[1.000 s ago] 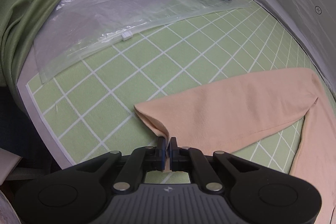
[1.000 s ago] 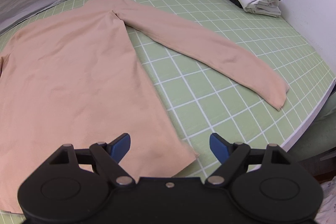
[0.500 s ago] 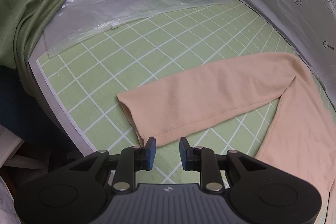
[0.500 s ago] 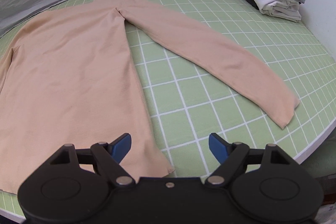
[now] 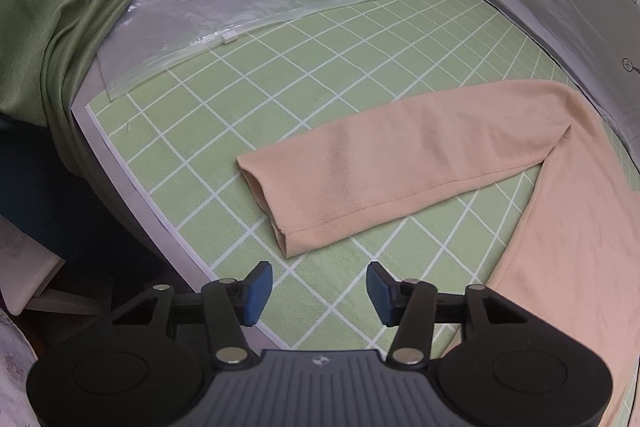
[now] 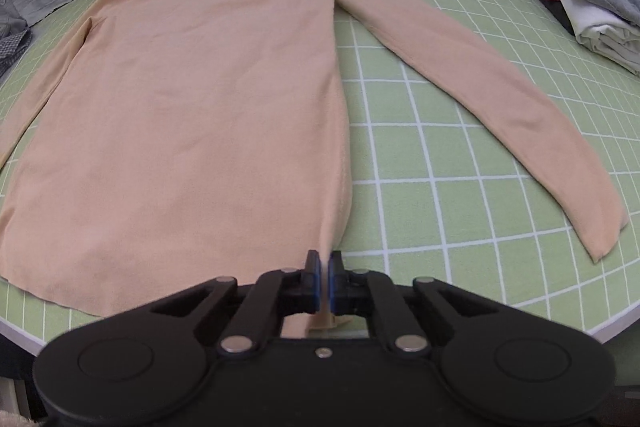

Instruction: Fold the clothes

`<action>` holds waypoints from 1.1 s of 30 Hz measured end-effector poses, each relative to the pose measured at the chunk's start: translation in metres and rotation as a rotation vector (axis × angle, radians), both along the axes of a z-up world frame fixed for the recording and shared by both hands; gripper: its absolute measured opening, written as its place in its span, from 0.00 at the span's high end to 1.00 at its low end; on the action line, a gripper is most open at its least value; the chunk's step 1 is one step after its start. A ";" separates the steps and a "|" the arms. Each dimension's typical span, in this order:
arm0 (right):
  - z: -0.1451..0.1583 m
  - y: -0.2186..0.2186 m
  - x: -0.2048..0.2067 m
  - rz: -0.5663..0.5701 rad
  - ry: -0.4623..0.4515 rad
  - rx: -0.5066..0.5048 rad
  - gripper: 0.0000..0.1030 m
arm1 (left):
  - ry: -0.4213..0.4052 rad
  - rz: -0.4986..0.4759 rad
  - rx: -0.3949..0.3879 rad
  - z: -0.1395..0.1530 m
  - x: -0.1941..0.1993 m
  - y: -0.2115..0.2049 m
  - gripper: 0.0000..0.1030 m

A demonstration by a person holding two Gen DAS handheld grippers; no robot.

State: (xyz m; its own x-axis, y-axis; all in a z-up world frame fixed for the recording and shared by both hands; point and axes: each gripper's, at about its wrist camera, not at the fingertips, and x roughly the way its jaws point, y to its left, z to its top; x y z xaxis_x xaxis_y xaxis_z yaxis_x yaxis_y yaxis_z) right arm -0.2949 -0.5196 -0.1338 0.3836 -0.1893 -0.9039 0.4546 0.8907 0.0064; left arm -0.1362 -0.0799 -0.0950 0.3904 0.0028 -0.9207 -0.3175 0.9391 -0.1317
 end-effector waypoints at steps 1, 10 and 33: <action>0.000 0.002 -0.001 0.005 0.005 -0.005 0.96 | -0.003 0.003 -0.002 0.000 0.002 0.002 0.36; 0.014 0.015 0.002 -0.051 0.009 -0.115 0.31 | 0.029 0.022 0.013 -0.012 0.026 0.021 0.22; 0.020 0.018 0.012 -0.238 0.030 -0.101 0.24 | 0.037 -0.074 0.069 -0.033 0.055 0.012 0.27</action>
